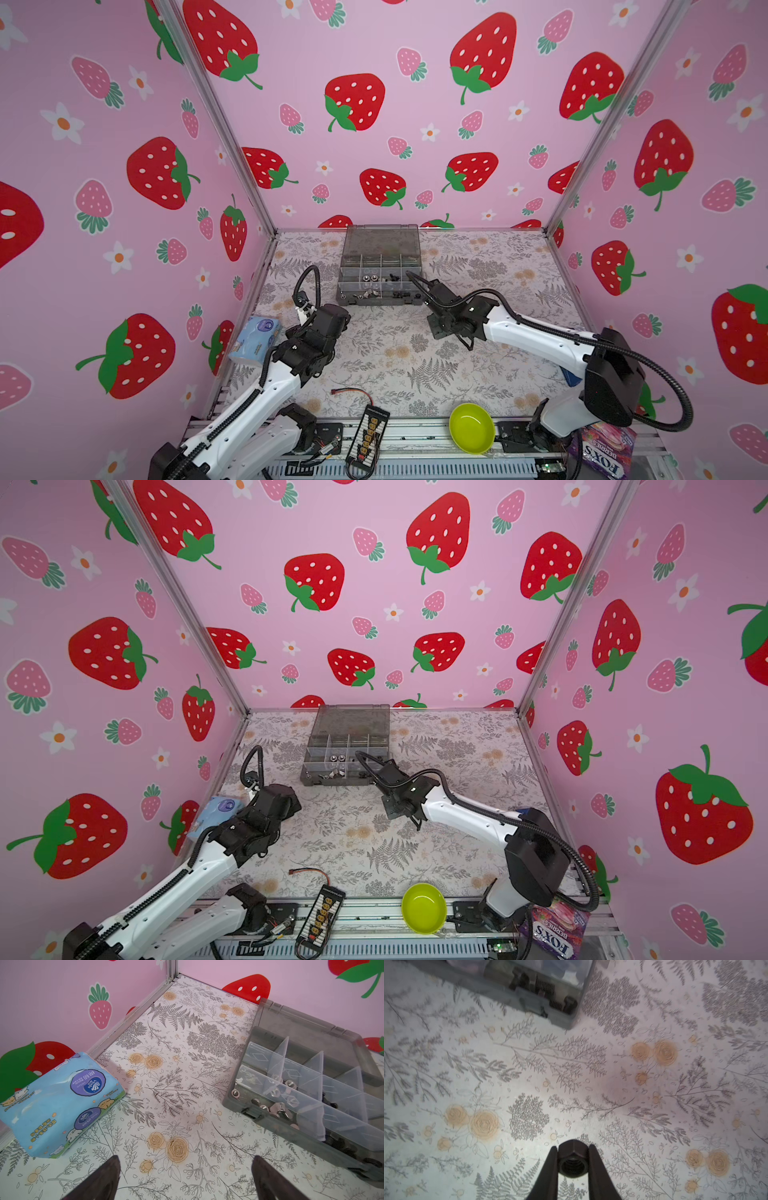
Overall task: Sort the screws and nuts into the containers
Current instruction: 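Lift the black hex nut with the right gripper and carry it over the box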
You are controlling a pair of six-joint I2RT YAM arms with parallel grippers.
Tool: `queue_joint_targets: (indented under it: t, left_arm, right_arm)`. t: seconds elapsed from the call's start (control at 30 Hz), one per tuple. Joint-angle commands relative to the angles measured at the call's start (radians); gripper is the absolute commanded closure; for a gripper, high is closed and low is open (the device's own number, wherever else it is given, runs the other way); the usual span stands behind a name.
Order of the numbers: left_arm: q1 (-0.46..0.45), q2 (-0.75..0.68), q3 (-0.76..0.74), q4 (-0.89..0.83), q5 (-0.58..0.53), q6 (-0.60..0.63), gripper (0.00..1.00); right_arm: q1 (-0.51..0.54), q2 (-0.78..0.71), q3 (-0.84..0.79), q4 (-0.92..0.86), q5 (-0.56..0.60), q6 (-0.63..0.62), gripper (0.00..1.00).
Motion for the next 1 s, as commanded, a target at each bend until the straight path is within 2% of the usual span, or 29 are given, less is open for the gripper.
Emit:
queue_joint_targets:
  t: [0.0,0.17,0.4,0.6,0.8,0.97]
  left_arm:
    - [0.006,0.002,0.015,0.017,-0.007,-0.009,0.01]
    - [0.006,0.011,0.020,0.029,0.004,-0.006,0.01]
    - [0.008,0.019,0.026,0.024,0.013,-0.009,0.01]
    - [0.010,0.020,0.025,0.028,0.013,-0.004,0.01]
    - [0.011,0.031,0.029,0.023,0.016,0.002,0.01]
    - [0.013,0.029,0.023,0.019,0.013,-0.004,0.01]
  right_arm:
    - [-0.042,-0.040,0.050,0.102,0.029,-0.036,0.97]
    - [-0.117,0.010,0.133,0.168,-0.003,-0.107,0.97]
    - [-0.176,0.228,0.345,0.180,-0.074,-0.203,0.97]
    - [-0.221,0.438,0.522,0.174,-0.139,-0.220,0.98]
    - [-0.235,0.612,0.672,0.132,-0.142,-0.227,1.00]
    - [-0.235,0.686,0.723,0.114,-0.158,-0.235,1.00]
